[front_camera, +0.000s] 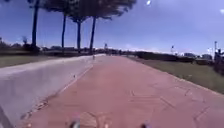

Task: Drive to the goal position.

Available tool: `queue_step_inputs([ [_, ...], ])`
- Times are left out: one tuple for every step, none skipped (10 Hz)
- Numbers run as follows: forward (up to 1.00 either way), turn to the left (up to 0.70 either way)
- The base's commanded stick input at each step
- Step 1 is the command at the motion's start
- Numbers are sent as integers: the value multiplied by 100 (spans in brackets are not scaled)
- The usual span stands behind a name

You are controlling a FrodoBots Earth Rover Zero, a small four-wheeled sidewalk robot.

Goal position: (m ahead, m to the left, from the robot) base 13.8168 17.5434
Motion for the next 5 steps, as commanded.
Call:
queue_step_inputs([
  [100,0],
  [100,0],
  [100,0],
  [100,0],
  [100,0],
])
